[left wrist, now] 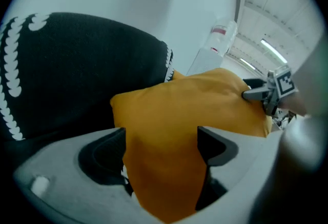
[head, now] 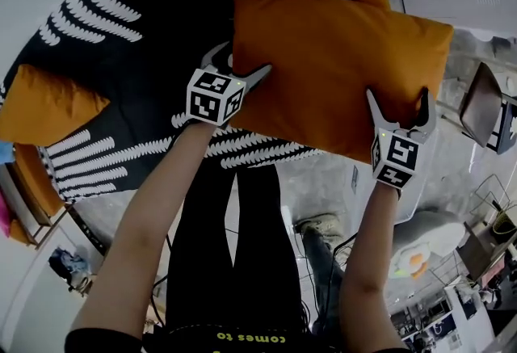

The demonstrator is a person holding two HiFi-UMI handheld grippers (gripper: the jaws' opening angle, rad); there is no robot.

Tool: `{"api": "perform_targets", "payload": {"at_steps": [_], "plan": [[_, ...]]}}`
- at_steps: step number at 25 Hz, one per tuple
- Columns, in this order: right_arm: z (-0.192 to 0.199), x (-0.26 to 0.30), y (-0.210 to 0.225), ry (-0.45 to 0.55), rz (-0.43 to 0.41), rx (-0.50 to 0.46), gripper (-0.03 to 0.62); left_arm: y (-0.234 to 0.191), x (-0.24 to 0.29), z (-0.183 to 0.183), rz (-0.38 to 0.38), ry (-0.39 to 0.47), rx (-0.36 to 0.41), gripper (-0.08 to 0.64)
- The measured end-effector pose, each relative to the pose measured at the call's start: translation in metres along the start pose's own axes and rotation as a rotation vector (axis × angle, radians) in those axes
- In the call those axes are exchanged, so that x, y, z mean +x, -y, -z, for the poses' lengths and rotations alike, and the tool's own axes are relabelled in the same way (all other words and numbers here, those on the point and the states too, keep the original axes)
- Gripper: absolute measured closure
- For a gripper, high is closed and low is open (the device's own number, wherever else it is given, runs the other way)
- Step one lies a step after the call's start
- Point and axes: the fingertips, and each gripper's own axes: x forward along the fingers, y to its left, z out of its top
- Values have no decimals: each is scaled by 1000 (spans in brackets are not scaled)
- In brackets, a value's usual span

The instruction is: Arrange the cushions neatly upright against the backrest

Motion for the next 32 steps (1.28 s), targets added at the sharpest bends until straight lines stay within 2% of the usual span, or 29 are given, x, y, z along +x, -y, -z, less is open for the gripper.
{"api": "perform_targets", "payload": {"at_steps": [5, 8, 10, 13, 14, 18, 21, 24, 28, 32], "plan": [[2, 8, 3, -22, -11, 15, 58, -1, 33, 9, 53, -43, -6, 120], [3, 6, 3, -41, -11, 11, 120, 2, 36, 13, 85, -68, -13, 149], [-1, -1, 4, -22, 1, 13, 196, 4, 29, 13, 76, -90, 4, 215], [-4, -12, 5, 15, 13, 37, 321, -1, 16, 12, -6, -114, 73, 423], [-4, -15, 5, 21, 12, 44, 351, -2, 13, 13, -24, -113, 83, 464], [-10, -28, 2, 48, 7, 75, 444, 0, 1, 12, -37, -96, 97, 545], [-20, -41, 3, 106, 5, 120, 506, 2, -11, 8, -55, -79, 120, 555], [-24, -56, 2, 154, -7, 156, 553, 5, -26, 7, -69, -49, 110, 557], [-26, -74, -19, 164, -37, 200, 567, -2, -65, 8, -109, -1, 73, 557], [-48, -84, -50, 198, -95, 243, 571, -23, -124, -5, -195, 82, 45, 557]]}}
